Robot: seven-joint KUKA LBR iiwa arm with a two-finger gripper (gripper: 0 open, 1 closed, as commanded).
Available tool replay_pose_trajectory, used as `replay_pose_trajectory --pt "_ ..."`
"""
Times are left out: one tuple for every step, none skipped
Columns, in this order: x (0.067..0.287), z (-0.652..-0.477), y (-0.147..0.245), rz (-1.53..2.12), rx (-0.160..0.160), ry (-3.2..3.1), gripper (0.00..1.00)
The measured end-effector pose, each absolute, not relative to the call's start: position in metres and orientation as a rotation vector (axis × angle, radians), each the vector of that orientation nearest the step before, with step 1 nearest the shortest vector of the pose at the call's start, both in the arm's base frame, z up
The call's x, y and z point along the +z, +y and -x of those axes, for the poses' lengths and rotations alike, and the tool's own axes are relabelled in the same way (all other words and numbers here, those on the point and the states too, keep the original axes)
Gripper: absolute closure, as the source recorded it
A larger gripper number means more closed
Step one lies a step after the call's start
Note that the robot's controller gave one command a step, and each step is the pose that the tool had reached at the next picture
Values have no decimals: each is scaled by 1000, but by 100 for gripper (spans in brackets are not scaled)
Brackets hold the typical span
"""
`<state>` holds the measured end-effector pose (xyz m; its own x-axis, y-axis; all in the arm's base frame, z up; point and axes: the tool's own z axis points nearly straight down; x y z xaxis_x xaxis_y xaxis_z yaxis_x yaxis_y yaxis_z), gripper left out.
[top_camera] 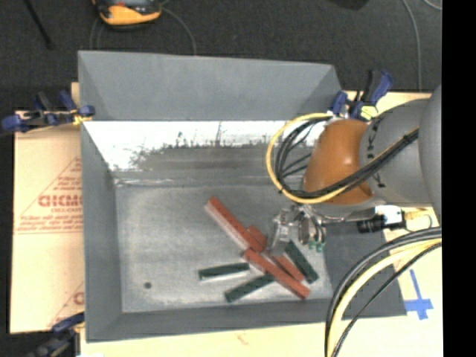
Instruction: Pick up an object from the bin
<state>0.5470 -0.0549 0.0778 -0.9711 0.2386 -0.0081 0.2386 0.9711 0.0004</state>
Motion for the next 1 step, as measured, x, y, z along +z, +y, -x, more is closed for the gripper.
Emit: replay_pose_trajectory --pt "77 -546 -55 -371 -3 3114 0"
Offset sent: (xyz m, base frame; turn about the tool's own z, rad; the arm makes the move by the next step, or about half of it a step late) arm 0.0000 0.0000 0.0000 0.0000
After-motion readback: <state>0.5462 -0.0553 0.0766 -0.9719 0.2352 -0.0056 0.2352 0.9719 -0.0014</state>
